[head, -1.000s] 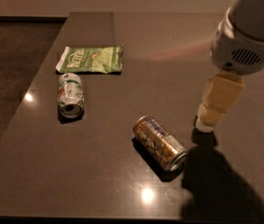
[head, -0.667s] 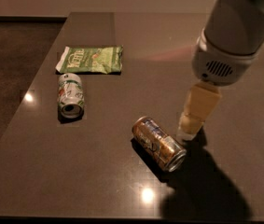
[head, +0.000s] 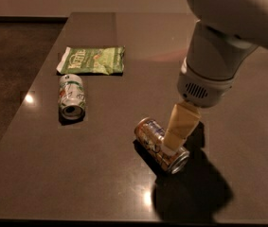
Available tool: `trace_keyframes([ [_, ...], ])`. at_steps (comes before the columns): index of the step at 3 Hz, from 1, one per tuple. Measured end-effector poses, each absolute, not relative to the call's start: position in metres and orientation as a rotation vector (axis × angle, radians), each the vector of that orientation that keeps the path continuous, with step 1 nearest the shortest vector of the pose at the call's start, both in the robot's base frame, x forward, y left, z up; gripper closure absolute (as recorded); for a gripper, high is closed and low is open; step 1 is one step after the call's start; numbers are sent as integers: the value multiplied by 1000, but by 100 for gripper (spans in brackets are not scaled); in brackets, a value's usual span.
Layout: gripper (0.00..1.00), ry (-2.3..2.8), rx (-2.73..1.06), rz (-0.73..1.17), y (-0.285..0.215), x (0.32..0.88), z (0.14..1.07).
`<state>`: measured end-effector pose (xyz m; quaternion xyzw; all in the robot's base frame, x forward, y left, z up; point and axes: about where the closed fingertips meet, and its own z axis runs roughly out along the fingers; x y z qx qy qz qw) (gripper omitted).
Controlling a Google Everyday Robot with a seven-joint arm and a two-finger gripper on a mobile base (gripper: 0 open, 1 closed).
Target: Place orange can upright
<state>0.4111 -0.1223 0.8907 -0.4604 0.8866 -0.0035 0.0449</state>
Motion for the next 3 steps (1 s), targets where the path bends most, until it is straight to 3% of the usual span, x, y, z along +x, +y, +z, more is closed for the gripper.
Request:
trace_keyframes([
  [3, 0, 2848, -1171, -13, -86, 406, 865],
])
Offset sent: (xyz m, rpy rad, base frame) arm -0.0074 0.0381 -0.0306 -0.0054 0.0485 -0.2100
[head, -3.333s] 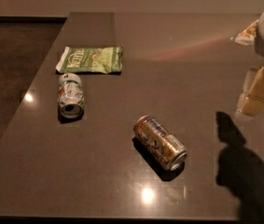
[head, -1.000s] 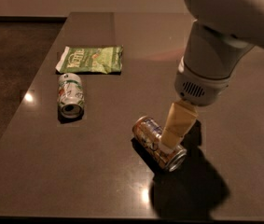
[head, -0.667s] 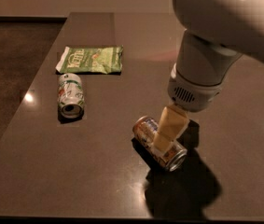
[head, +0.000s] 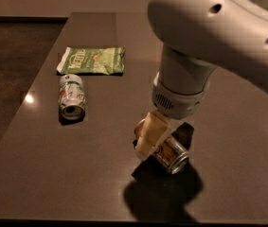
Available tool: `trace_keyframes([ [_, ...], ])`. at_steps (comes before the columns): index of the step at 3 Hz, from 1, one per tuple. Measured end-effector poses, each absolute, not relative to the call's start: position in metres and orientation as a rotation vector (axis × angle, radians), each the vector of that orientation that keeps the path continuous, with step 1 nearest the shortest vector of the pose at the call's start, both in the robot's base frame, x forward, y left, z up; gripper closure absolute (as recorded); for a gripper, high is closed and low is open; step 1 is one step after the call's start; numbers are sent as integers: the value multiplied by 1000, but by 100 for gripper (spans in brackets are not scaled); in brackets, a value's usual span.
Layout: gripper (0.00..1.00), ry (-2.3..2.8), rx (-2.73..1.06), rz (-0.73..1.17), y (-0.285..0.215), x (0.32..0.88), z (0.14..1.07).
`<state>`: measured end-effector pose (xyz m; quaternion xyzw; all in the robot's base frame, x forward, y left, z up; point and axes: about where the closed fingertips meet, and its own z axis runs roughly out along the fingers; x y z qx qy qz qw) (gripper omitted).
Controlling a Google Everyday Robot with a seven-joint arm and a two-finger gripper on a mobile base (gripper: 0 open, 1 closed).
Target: Place orange can upright
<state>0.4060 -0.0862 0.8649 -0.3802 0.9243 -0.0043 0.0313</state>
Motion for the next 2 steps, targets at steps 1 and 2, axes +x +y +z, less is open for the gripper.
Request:
trace_keyframes([
  [1, 0, 2887, -1076, -60, -81, 408, 857],
  [2, 0, 2919, -999, -103, -80, 411, 852],
])
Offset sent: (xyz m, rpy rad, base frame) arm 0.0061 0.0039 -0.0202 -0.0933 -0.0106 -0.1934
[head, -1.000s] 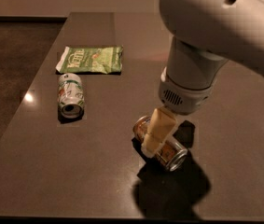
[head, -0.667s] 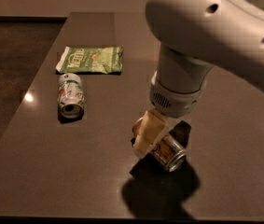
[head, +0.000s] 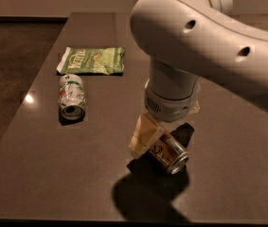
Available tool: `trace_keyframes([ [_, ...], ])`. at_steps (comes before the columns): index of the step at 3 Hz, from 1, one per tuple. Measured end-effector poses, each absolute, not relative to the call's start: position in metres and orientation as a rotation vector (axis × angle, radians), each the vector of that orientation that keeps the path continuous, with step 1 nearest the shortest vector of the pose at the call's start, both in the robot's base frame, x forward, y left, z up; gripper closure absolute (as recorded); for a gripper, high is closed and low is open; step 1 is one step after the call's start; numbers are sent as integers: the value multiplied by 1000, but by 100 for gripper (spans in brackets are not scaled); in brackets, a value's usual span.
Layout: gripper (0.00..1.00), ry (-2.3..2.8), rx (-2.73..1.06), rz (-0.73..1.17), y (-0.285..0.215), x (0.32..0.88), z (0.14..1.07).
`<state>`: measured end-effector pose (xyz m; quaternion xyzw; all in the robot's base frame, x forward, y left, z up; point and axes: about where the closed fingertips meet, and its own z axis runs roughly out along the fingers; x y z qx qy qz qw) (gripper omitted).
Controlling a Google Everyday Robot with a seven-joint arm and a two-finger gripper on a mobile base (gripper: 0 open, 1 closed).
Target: Place orange can upright
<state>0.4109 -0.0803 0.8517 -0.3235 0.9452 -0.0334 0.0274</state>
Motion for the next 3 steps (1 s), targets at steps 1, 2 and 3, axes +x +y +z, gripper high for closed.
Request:
trace_keyframes([
  [1, 18, 2942, -967, -133, -79, 413, 850],
  [2, 39, 2949, -960, -135, -80, 414, 851],
  [3, 64, 2927, -967, -98, -82, 416, 861],
])
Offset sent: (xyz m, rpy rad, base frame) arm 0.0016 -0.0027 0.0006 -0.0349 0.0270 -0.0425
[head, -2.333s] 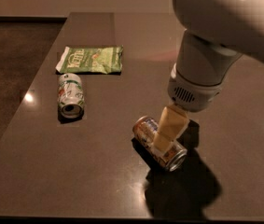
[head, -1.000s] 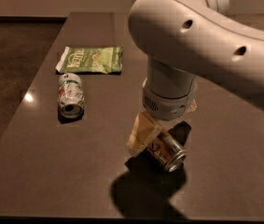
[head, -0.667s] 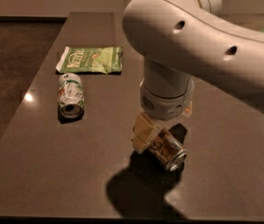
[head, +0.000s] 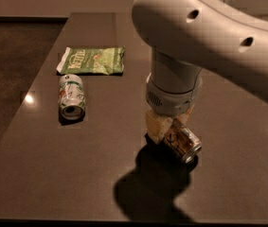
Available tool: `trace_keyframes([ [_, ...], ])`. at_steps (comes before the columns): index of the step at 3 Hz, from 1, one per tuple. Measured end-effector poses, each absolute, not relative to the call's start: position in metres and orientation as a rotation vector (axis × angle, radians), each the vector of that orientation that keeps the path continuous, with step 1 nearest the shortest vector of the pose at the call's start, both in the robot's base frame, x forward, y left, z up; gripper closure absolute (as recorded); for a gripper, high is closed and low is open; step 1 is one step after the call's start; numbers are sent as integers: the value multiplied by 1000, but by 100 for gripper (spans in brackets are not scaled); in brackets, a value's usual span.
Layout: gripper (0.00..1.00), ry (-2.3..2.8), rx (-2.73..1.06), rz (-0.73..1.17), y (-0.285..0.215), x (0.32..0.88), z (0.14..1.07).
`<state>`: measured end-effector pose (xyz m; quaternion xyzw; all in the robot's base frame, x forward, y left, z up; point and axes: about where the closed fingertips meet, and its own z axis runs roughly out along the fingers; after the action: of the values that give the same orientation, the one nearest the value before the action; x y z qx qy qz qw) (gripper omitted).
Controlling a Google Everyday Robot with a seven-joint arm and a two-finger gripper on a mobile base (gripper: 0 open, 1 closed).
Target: Place orange can upright
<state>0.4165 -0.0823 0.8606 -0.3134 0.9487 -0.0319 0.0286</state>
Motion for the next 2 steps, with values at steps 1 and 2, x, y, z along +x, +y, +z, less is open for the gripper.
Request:
trace_keyframes([
  [1, 87, 2824, -979, -31, -93, 423, 888],
  [2, 100, 2672, -1013, 52, -105, 432, 921],
])
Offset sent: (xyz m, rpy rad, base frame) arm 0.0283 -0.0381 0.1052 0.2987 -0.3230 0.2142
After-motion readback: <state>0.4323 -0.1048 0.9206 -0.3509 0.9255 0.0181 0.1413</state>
